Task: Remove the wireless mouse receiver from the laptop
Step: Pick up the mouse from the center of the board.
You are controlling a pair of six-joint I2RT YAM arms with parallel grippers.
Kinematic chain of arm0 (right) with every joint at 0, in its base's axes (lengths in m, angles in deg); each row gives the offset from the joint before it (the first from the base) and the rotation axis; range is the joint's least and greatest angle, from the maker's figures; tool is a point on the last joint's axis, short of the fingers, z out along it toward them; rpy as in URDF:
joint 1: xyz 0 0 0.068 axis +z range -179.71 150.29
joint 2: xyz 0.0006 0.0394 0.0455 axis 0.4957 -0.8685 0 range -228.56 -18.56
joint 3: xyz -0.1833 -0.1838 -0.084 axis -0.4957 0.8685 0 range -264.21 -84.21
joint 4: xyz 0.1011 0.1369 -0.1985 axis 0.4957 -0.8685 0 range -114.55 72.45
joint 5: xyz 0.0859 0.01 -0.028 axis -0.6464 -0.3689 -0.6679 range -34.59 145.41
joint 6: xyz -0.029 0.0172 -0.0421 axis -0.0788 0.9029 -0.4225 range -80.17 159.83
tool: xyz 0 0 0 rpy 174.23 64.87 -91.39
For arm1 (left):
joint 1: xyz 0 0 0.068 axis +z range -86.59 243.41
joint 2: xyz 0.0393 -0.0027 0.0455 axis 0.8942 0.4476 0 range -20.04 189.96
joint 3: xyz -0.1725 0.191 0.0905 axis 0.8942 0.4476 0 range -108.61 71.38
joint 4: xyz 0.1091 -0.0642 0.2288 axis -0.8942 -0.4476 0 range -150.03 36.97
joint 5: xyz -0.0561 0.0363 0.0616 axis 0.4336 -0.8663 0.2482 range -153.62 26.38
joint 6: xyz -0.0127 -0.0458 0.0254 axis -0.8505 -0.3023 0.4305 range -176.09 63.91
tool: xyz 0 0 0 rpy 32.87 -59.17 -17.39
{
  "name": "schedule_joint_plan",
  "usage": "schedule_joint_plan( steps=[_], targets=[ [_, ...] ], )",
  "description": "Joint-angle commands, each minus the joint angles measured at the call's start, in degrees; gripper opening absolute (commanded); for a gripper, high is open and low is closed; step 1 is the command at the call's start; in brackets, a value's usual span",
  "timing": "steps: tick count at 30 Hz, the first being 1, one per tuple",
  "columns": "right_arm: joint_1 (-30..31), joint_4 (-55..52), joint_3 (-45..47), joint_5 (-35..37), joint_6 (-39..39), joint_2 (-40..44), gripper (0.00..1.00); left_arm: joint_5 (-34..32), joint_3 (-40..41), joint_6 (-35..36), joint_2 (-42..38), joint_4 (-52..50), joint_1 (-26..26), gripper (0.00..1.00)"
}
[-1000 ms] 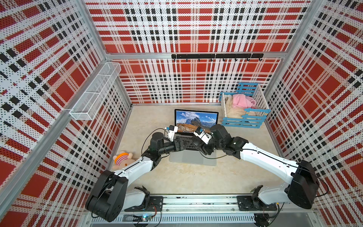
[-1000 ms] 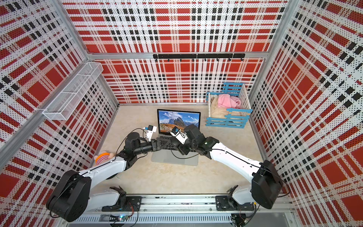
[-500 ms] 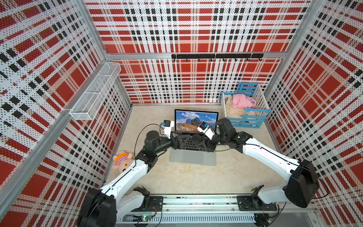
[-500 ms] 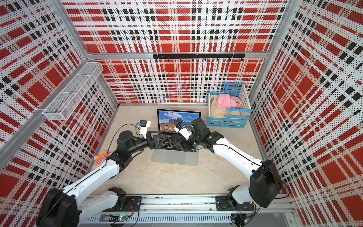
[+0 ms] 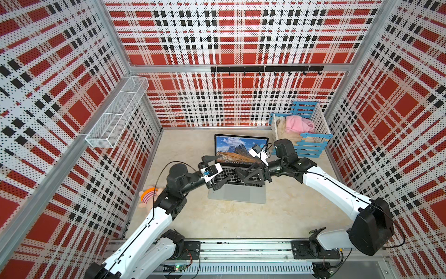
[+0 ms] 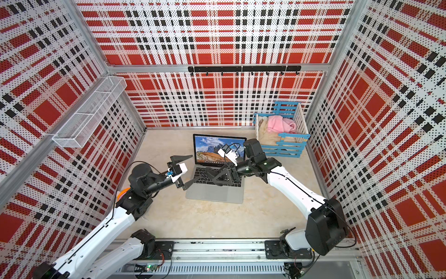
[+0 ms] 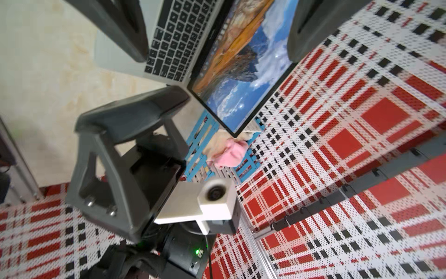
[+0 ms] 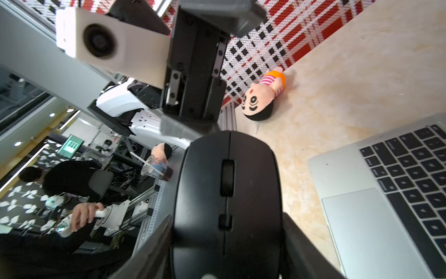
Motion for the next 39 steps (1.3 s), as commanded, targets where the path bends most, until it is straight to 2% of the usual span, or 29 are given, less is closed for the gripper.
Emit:
schedule_joint_plan(
  steps=[1, 5, 10, 14, 18, 24, 28, 35, 39],
  targets=[
    [2.4, 1.0, -2.6, -6.4, 0.7, -1.7, 0.52, 9.3, -4.2, 10.6, 1.8, -9.4, 0.2, 0.89],
    [4.0, 0.0, -4.2, -7.4, 0.0, -4.0, 0.52, 11.5, -9.2, 19.4, 5.9, -22.0, -1.0, 0.83],
    [5.4, -2.0, -6.5, -9.2, -1.4, -6.8, 0.51, 13.0, -10.0, 23.8, 4.8, -27.1, -2.0, 0.8],
    [6.1, -3.5, -8.5, -10.2, -2.0, -8.8, 0.51, 15.6, -9.7, 24.6, 2.7, -27.1, -2.0, 0.75],
    [6.5, -4.5, -9.5, -10.0, -2.4, -9.9, 0.5, 14.6, -9.1, 24.7, 2.3, -27.1, -2.2, 0.73],
    [6.8, -4.5, -9.5, -10.4, -2.4, -10.4, 0.5, 17.0, -9.3, 24.2, 1.6, -26.5, -1.9, 0.69],
    [7.2, -4.7, -9.9, -10.5, -2.5, -11.2, 0.48, 18.7, -10.3, 23.8, 1.9, -26.4, -1.8, 0.6],
    [7.4, -5.4, -10.6, -10.6, -2.9, -11.9, 0.47, 18.6, -9.9, 23.7, 2.0, -26.4, -2.2, 0.53],
    [7.4, -5.4, -10.7, -10.6, -2.9, -11.9, 0.48, 18.3, -9.9, 23.6, 2.3, -26.3, -2.3, 0.39]
  ],
)
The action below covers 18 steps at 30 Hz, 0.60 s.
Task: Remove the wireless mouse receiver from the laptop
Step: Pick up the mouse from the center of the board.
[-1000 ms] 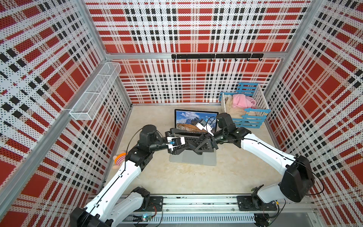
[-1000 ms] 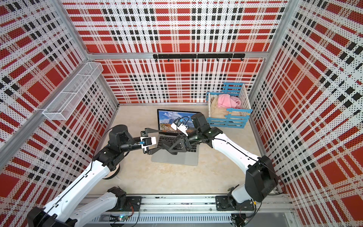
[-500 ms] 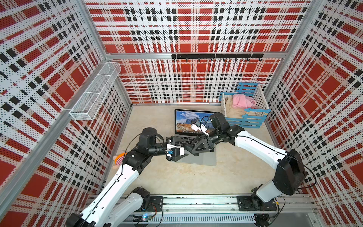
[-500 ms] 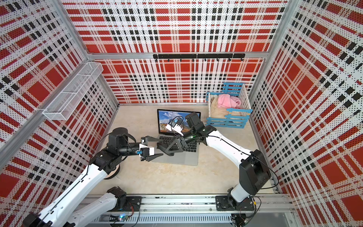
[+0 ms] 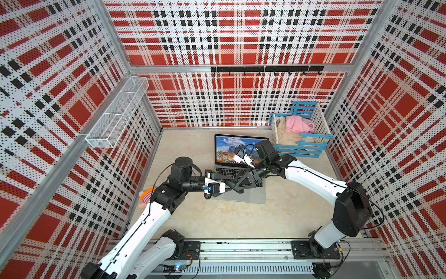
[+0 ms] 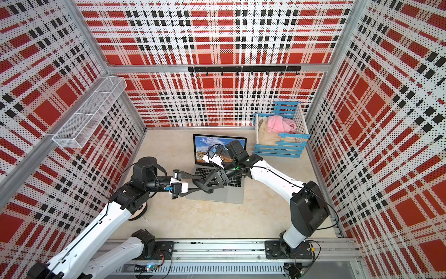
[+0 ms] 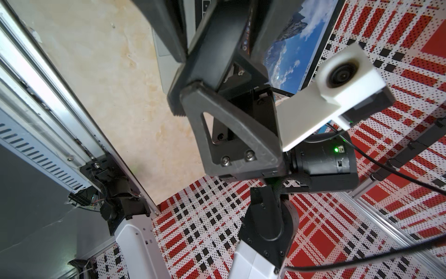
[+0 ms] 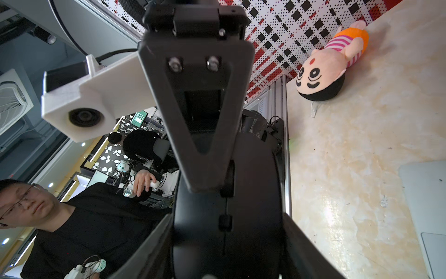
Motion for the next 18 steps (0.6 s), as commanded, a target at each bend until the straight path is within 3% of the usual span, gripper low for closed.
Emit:
schedule_joint_plan(
  steps=[1, 2, 6, 8, 10, 12, 13, 15, 18],
  targets=[
    [0.5, 0.3, -2.0, -1.5, -1.2, -0.1, 0.48, 0.0, -0.9, -0.4, 0.1, -0.2, -0.4, 0.29],
    [0.5, 0.3, -2.1, -1.6, -1.2, -0.1, 0.48, -0.5, -0.8, -0.5, 0.2, -0.2, -0.6, 0.18],
    [0.6, 0.4, -2.2, -1.8, -1.1, -0.3, 0.51, -0.6, -0.6, -0.5, 0.4, -0.2, -0.8, 0.11],
    [0.5, 0.4, -2.3, -1.6, -1.0, -0.6, 0.56, -0.4, -0.6, -0.5, 0.7, -0.1, -0.7, 0.0],
    [0.5, 0.4, -2.5, -1.6, -1.1, -0.9, 0.64, -0.6, -0.6, -0.7, 1.0, 0.0, -0.8, 0.0],
    [0.5, 0.4, -2.8, -0.8, -1.2, -0.8, 0.89, -0.4, -0.5, -1.6, 1.3, 0.5, -0.7, 0.0],
    [0.3, 0.5, -2.9, -0.4, -1.3, -0.6, 0.94, -0.4, -0.5, -2.8, 1.7, 1.1, -0.7, 0.0],
    [-0.7, 1.5, -2.7, 1.9, -0.5, 0.2, 0.95, -0.7, -0.3, -5.4, 2.2, 2.8, -0.6, 0.0],
    [-5.1, 11.9, 0.8, 9.4, 7.9, 4.3, 0.99, -2.3, 0.0, -14.4, 3.0, 8.5, 0.0, 0.0]
  ],
)
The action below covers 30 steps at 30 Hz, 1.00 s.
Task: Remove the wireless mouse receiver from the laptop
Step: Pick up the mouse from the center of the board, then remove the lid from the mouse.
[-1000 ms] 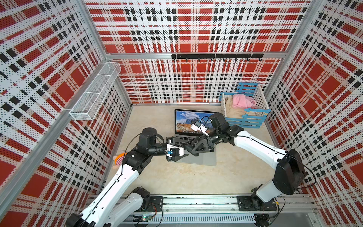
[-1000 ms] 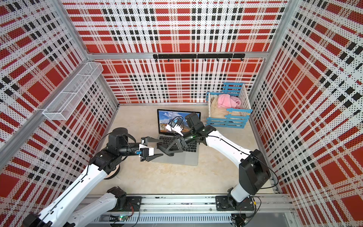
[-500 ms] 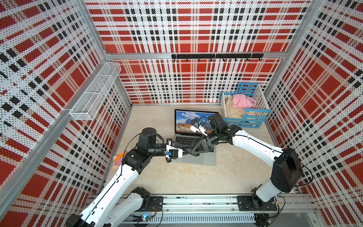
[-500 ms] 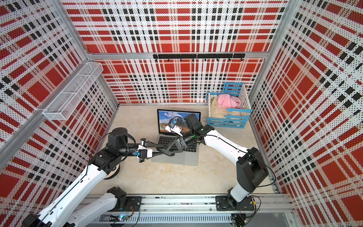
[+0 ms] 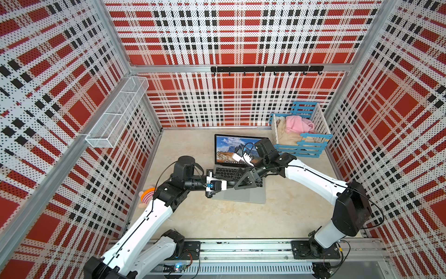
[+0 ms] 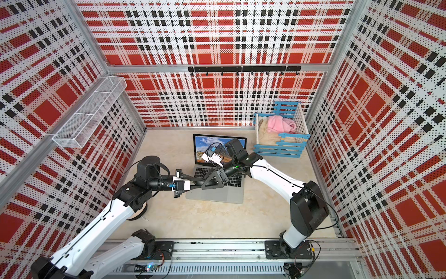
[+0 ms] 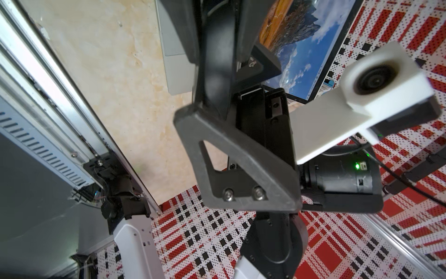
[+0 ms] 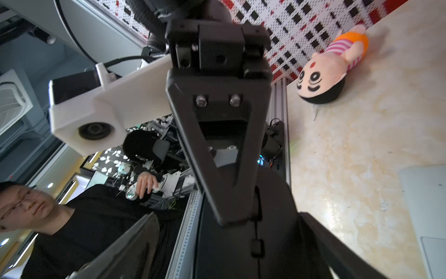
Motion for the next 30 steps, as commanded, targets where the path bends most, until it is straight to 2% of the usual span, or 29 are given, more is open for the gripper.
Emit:
schedule_joint_plan(
  steps=[1, 2, 5, 7, 8, 12, 14, 15, 19, 22, 26, 29, 30],
  targets=[
    [-6.0, 12.8, 3.3, 10.8, 8.2, 6.4, 1.0, -1.5, 0.1, -11.4, 0.4, 8.1, 0.9, 0.0],
    [-7.9, 14.5, 4.3, 14.9, 9.2, 8.3, 1.0, -1.5, 0.2, -13.8, 0.4, 9.6, 1.3, 0.0],
    [-12.6, 14.2, 5.7, 31.3, 8.8, 14.6, 1.0, -2.2, 0.9, -27.8, 0.4, 18.6, 3.9, 0.0],
    [-14.3, 13.6, 5.5, 35.9, 8.0, 17.2, 1.0, -5.4, 1.4, -42.3, 1.0, 27.2, 6.0, 0.0],
    [-14.7, 13.8, 5.8, 37.7, 8.2, 18.2, 1.0, -5.6, 1.1, -46.7, 1.6, 28.6, 7.0, 0.0],
    [-15.8, 13.5, 6.2, 38.5, 8.5, 19.9, 1.0, -8.2, -3.5, -61.3, 6.4, 28.7, 9.5, 0.0],
    [-16.5, 12.4, 5.9, 36.7, 8.6, 19.7, 1.0, -7.2, -5.7, -68.7, 9.8, 28.5, 10.1, 0.0],
    [-16.7, 12.1, 5.9, 36.1, 8.9, 19.5, 1.0, -5.3, -6.4, -73.1, 11.8, 29.5, 12.3, 0.0],
    [-16.9, 10.3, 5.8, 31.4, 9.5, 17.3, 0.99, 4.2, -6.7, -93.4, 20.4, 37.6, 12.7, 0.0],
    [-16.9, 9.9, 6.1, 28.7, 10.9, 16.0, 0.97, 6.4, -6.5, -96.4, 23.7, 37.1, 12.0, 0.0],
    [-16.6, 10.0, 7.0, 25.8, 12.5, 15.6, 0.96, 8.4, -5.4, -96.6, 25.6, 36.0, 11.4, 0.0],
    [-14.8, 5.7, 5.6, 26.0, 10.8, 14.2, 0.94, 9.2, -5.2, -95.7, 26.7, 35.0, 11.0, 0.0],
    [-14.1, 5.0, 5.4, 26.0, 10.6, 13.7, 0.93, 9.7, -5.2, -95.4, 27.0, 34.9, 9.0, 0.0]
  ],
)
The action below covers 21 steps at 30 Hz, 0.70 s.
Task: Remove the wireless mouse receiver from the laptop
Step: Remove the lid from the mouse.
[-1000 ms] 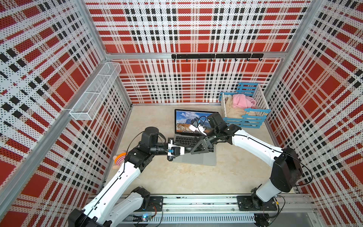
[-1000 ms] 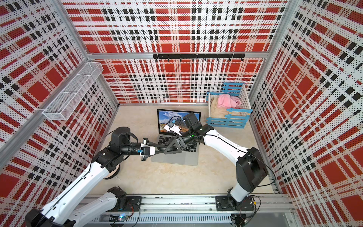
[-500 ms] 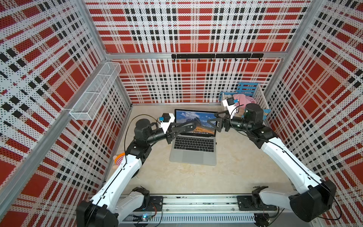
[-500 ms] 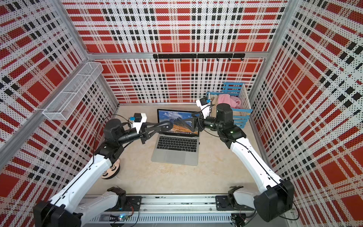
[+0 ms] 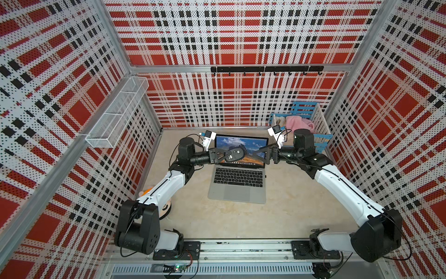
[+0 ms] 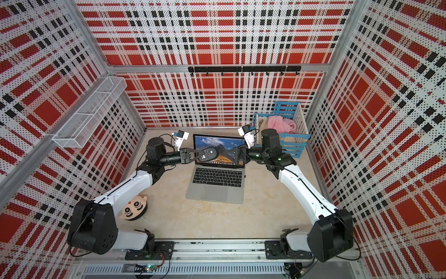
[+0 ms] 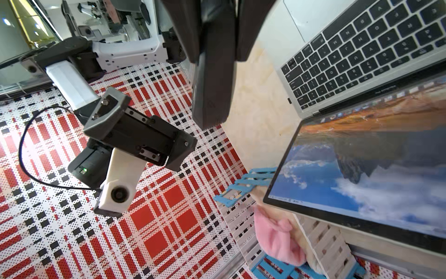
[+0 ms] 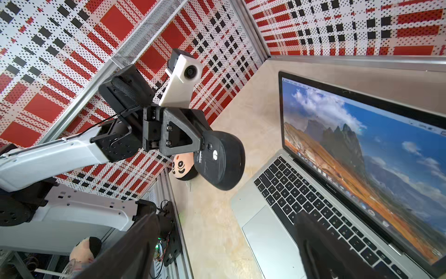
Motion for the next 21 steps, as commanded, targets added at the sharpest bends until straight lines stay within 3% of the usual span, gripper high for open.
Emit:
schedule_joint_plan(
  steps=[1, 11, 21],
  targets=[
    [2.3, -3.4, -1.1, -2.0, -0.5, -1.8, 0.93, 3.6, -0.1, -1.0, 0.9, 1.5, -2.5, 0.0],
    [6.2, -4.3, -2.8, -2.0, 0.0, -5.9, 0.83, 3.1, -3.2, 7.2, 3.1, -9.5, -4.2, 0.0],
    [7.1, -1.7, 0.3, -3.0, 3.8, -7.7, 0.77, 3.0, -3.0, 8.2, 2.7, -11.2, -3.6, 0.0]
  ],
)
